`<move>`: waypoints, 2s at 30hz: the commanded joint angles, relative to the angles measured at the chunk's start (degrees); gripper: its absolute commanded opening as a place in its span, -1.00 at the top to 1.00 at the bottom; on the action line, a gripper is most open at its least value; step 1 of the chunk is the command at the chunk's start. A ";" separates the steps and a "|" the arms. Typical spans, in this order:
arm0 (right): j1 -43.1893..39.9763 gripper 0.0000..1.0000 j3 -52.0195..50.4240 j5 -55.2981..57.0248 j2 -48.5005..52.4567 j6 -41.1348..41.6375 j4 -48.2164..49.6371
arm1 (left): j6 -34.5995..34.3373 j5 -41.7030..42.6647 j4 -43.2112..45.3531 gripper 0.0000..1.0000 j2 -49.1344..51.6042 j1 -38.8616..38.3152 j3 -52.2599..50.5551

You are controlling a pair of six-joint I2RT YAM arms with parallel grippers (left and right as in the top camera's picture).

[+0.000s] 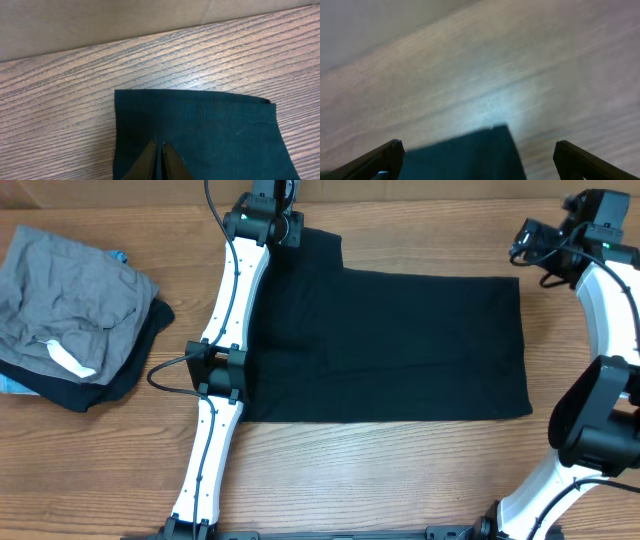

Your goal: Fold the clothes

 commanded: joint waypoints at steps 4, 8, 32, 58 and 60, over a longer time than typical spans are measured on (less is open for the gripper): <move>0.55 -1.00 0.24 -1.64 2.82 -6.25 0.94 | -2.10 0.17 0.76 0.61 -0.85 0.70 0.85; 0.63 -1.00 0.24 -1.33 7.13 -7.48 1.29 | -2.21 -0.63 2.08 -0.56 -0.83 1.42 -0.72; 0.55 0.17 0.24 -1.44 18.18 -15.13 8.35 | 0.96 3.02 10.75 -0.73 -0.79 2.29 -12.63; 0.59 0.92 2.36 -1.53 17.33 -15.10 7.37 | 1.44 5.53 8.26 0.92 -0.81 3.30 -4.48; 0.59 0.92 3.34 -1.68 16.48 -15.13 5.14 | 1.42 5.53 6.43 0.92 -0.81 3.41 -1.55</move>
